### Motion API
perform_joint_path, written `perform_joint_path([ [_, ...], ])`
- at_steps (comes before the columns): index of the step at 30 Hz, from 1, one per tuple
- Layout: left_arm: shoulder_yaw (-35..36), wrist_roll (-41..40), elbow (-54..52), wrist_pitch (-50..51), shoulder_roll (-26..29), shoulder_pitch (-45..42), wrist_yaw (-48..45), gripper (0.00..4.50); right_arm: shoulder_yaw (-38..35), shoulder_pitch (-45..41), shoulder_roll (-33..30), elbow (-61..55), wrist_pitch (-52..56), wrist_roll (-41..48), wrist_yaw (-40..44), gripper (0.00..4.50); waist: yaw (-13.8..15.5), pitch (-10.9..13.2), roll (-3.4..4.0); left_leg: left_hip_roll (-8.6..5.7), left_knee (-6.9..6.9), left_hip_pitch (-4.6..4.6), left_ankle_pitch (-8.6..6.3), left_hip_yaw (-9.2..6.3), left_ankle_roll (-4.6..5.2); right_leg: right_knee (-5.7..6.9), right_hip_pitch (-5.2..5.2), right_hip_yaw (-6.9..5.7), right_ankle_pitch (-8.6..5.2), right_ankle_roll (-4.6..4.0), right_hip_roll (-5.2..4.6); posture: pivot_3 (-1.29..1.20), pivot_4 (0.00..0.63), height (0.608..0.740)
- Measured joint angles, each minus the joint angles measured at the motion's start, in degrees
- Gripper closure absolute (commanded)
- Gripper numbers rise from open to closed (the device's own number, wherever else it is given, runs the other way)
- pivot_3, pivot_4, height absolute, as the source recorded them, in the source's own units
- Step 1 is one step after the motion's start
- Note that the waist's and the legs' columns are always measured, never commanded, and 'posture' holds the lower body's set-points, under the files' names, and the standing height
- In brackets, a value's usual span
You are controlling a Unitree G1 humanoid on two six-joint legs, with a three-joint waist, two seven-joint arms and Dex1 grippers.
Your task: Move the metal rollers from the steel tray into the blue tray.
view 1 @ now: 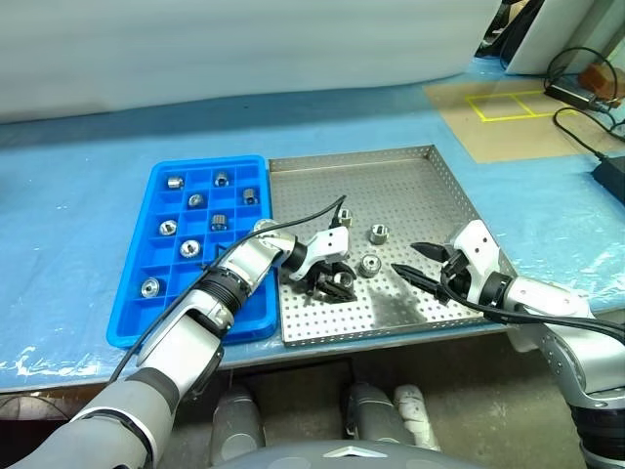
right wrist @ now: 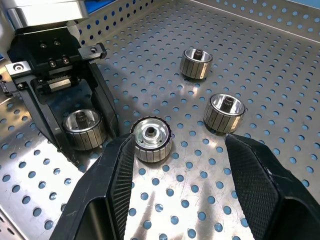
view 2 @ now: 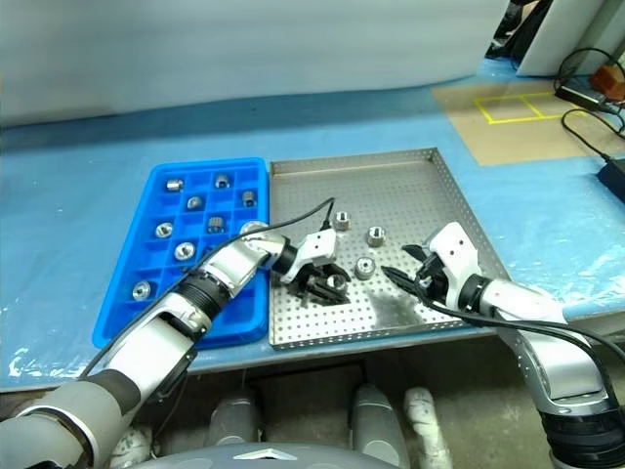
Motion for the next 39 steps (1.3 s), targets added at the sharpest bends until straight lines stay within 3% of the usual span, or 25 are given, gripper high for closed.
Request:
perform_joint_path([
  [7,0.96,0.32,0.96,-1.93,0.07,-0.18,1.02,2.30,0.42,-0.26,0.25,0.62,-0.52,-0.25,-0.49,1.54,-0.03,0.00,0.00,0.00,-0.01,0.04,0.01,0.00,-0.01,0.01,0.00,0.00,0.00,0.00,0.00,-0.31,0.150,0.740],
  [11,4.21,-1.05,-1.86,2.09,2.57,-0.19,1.92,2.30,0.42,-0.36,0.37,0.65,-0.53,-0.08,-0.15,1.54,-0.45,0.01,0.00,0.05,-0.14,-0.01,0.05,0.00,-0.08,0.01,-0.16,-0.01,0.01,0.01,0.08,-0.30,0.150,0.740],
  [19,12.48,-12.44,-33.13,17.87,19.37,8.24,-4.97,2.30,0.40,-3.71,0.07,2.26,-0.55,1.14,2.03,1.54,-0.14,0.02,0.05,0.07,-0.63,-0.22,0.17,0.08,-0.44,-0.01,-0.60,-0.04,0.00,0.00,0.15,-0.24,0.150,0.740],
  [29,24.52,-16.96,-40.81,21.22,35.41,13.66,-2.94,2.30,6.06,-11.58,1.33,11.79,-5.45,-0.62,6.71,1.54,0.30,0.06,0.09,0.07,-0.54,-0.15,0.22,0.14,-0.54,0.03,-0.64,-0.20,0.00,0.00,0.15,-0.05,0.150,0.740],
  [35,30.12,-19.08,-48.12,22.80,44.43,31.16,-2.94,2.30,11.02,-18.15,3.60,21.23,-10.02,-3.48,10.90,1.54,0.68,0.08,0.08,0.12,-0.63,-0.32,0.23,0.16,-0.56,0.05,-0.83,-0.27,0.00,0.00,0.16,0.03,0.150,0.740],
  [39,34.43,-20.21,-49.28,22.90,46.15,36.95,-1.57,2.30,12.82,-21.66,4.71,25.17,-12.67,-4.73,13.25,1.54,2.72,0.13,-0.01,0.16,-0.58,-0.40,0.24,0.15,-0.54,0.10,-0.84,-0.29,0.00,-0.01,0.14,0.07,0.150,0.740],
])
